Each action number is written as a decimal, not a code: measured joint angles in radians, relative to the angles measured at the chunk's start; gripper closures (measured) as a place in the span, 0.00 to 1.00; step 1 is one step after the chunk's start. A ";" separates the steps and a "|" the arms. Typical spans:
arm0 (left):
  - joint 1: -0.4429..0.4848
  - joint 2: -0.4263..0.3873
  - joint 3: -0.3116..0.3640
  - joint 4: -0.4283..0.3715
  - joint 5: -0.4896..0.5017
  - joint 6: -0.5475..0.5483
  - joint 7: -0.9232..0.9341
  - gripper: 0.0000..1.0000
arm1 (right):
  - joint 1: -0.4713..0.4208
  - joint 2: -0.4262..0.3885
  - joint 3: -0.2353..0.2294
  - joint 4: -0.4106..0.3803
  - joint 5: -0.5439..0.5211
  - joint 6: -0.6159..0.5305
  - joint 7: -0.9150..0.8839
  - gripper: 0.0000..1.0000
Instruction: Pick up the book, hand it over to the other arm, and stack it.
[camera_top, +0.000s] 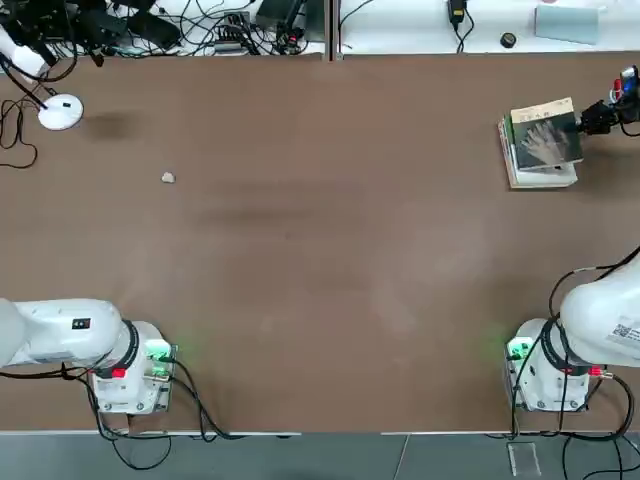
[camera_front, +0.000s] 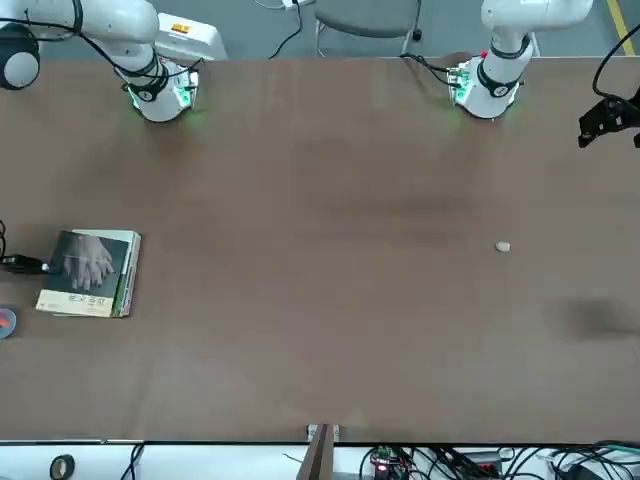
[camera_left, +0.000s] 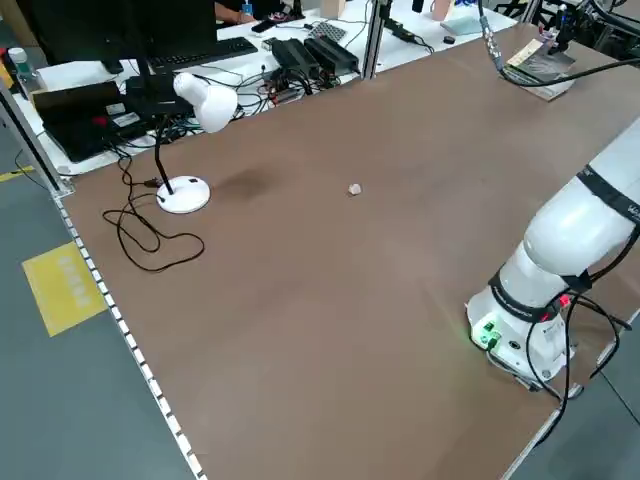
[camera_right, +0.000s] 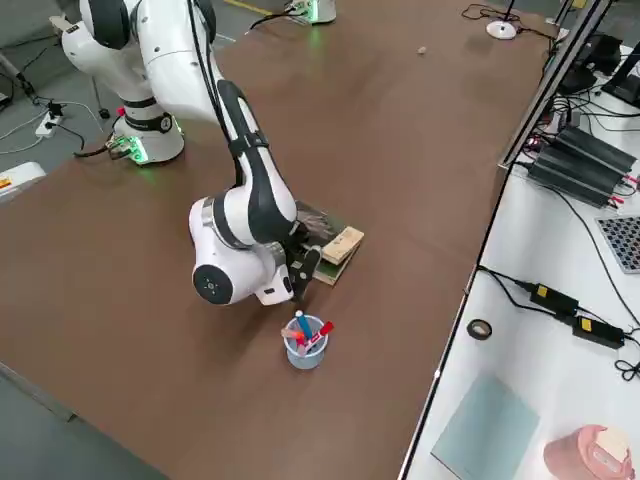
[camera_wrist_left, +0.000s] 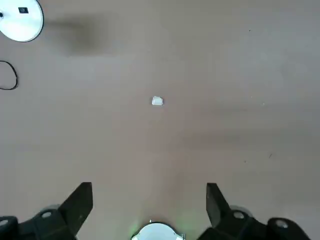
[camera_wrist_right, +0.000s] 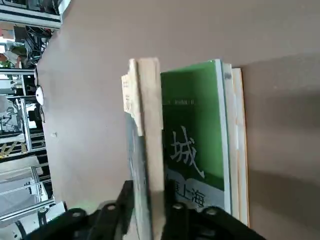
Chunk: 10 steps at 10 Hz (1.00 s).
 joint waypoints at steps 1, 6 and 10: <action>0.000 0.000 0.000 0.000 0.000 0.000 0.000 0.00 | 0.000 0.001 0.001 0.000 0.000 0.002 0.000 0.61; 0.000 0.000 0.000 0.000 0.000 0.000 0.000 0.00 | 0.001 0.002 0.003 0.000 -0.001 0.004 0.000 0.33; 0.000 0.000 0.000 0.000 0.000 0.000 0.000 0.00 | 0.000 0.003 0.003 0.000 -0.013 0.025 0.000 0.26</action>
